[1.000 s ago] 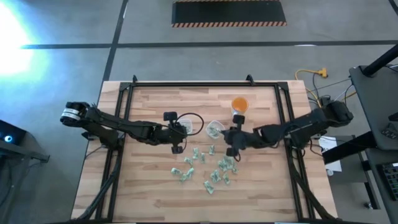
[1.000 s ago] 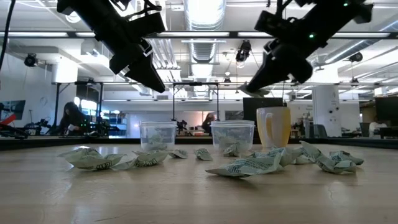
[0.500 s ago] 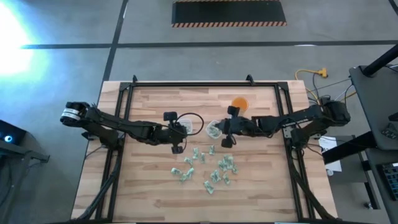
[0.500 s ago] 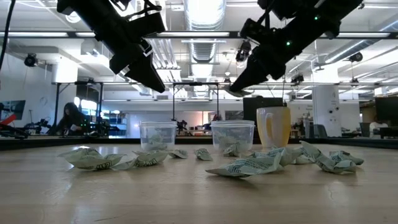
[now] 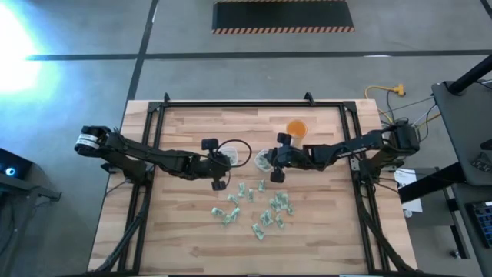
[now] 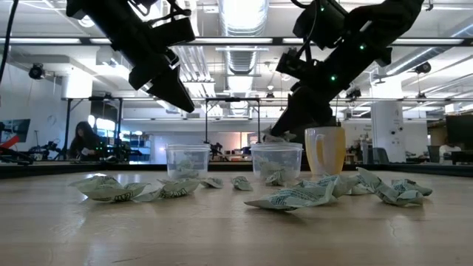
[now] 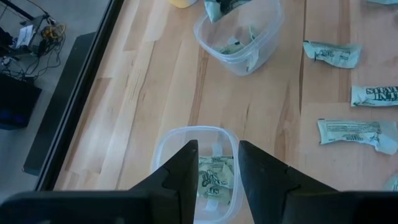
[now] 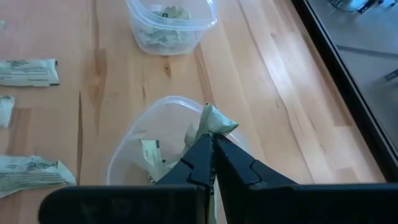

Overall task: Pick and place items into bin
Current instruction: Put the white stevia packet into the right transparent bin, then put the white stevia packet into the left transparent bin

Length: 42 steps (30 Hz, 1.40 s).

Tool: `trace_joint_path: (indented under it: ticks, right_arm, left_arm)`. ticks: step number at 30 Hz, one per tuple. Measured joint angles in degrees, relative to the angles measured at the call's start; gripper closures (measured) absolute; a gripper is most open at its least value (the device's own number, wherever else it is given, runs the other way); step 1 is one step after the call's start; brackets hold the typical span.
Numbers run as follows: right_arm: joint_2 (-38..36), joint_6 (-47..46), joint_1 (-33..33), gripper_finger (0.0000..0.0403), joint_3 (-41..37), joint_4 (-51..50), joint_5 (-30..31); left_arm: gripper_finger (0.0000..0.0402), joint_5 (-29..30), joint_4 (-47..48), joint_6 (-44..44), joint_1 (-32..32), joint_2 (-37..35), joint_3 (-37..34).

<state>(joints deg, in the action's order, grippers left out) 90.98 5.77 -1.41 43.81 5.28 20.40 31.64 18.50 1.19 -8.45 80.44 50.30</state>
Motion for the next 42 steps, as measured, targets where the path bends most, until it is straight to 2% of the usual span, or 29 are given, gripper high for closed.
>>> trace_joint_path:
  ticks: [5, 15, 18, 24, 29, 35, 38, 42]
  right_arm:
    - [0.0, 0.7, -0.2, 0.0375, 0.0, 0.0, 0.2]
    - [-0.8, 3.4, 0.1, 0.0286, 0.0, 0.5, 1.0]
    - [-1.5, 5.6, 1.0, 0.0274, 0.0, 0.5, 0.5]
    - [-2.0, 8.5, 3.0, 0.0274, 0.0, 0.6, -0.5]
    - [-2.0, 9.3, 3.8, 0.0283, 0.0, 0.6, -6.7]
    - [-2.0, 9.3, 5.0, 0.0291, 0.0, -0.9, -11.0]
    - [-2.0, 9.3, 5.9, 0.0294, 0.0, -0.8, -14.1]
    - [-2.1, 9.3, 8.2, 0.0293, 0.0, -1.8, -14.9]
  left_arm:
    - [0.0303, 0.0, 0.0, 0.0, 0.0, 0.0, 0.2]
    - [0.0303, -0.1, 0.1, 0.0, -0.5, 0.0, 0.3]
    - [0.0303, -3.3, 0.0, -1.6, -1.5, 0.0, 0.6]
    - [0.0303, -11.4, 0.1, -3.3, -4.4, 0.0, 0.0]
    - [0.0304, -18.0, 0.0, -3.4, -7.7, 0.0, -0.1]
    - [0.0304, -18.7, -2.7, -3.2, -11.0, 1.5, -0.3]
    - [0.0304, -19.5, -7.9, -3.7, -11.3, 3.9, -0.6]
    - [0.0304, -19.7, -9.1, -4.4, -11.3, 7.5, -0.8]
